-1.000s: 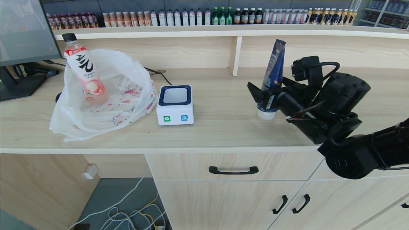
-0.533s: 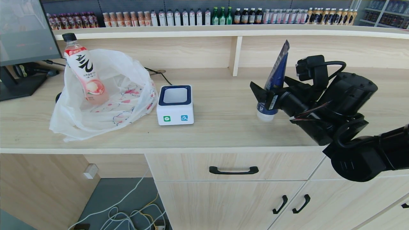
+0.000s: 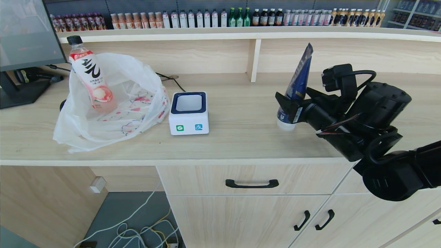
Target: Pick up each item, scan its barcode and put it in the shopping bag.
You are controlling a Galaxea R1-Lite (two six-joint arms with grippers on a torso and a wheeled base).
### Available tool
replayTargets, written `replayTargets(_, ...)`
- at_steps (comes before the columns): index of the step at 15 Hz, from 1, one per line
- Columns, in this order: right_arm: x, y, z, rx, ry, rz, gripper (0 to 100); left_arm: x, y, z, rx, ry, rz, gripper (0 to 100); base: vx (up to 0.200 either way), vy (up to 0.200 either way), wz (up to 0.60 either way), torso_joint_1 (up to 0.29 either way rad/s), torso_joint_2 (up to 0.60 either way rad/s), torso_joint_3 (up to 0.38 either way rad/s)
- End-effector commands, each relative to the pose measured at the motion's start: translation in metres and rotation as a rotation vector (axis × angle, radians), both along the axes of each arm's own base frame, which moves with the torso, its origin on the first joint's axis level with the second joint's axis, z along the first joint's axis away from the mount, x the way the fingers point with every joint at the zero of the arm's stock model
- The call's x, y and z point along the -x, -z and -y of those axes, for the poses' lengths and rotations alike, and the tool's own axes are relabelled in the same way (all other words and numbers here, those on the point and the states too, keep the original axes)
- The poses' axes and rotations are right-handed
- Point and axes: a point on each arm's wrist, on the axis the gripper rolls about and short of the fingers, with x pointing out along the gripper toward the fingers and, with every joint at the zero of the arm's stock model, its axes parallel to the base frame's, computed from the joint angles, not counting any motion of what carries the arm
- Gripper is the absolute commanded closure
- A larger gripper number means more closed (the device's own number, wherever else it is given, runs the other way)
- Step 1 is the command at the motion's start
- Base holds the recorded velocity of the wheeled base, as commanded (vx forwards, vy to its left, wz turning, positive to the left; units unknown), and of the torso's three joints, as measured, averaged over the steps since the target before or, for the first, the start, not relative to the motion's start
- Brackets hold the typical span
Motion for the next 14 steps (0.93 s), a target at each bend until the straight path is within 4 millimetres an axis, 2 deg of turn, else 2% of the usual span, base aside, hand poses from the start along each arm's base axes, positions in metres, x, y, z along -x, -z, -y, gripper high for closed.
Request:
replayTargets(1, 0.000, 0.001, 0.001, 0.000, 0.005, -0.003, 100, 0.000, 0.000, 0.000, 0.001, -0.001, 0.001, 0, 0.000, 0.000, 0.00, 0.000, 0.00, 0.000)
replayTargets(9, 0.001, -0.003, 0.002, -0.004, 0.002, 0.009, 100, 0.000, 0.000, 0.000, 0.001, 0.001, 0.001, 0, 0.000, 0.000, 0.00, 0.000, 0.00, 0.000)
replayTargets(14, 0.016, -0.018, 0.008, -0.019, -0.005, 0.043, 100, 0.000, 0.000, 0.000, 0.001, 0.001, 0.001, 0, 0.000, 0.000, 0.00, 0.000, 0.00, 0.000)
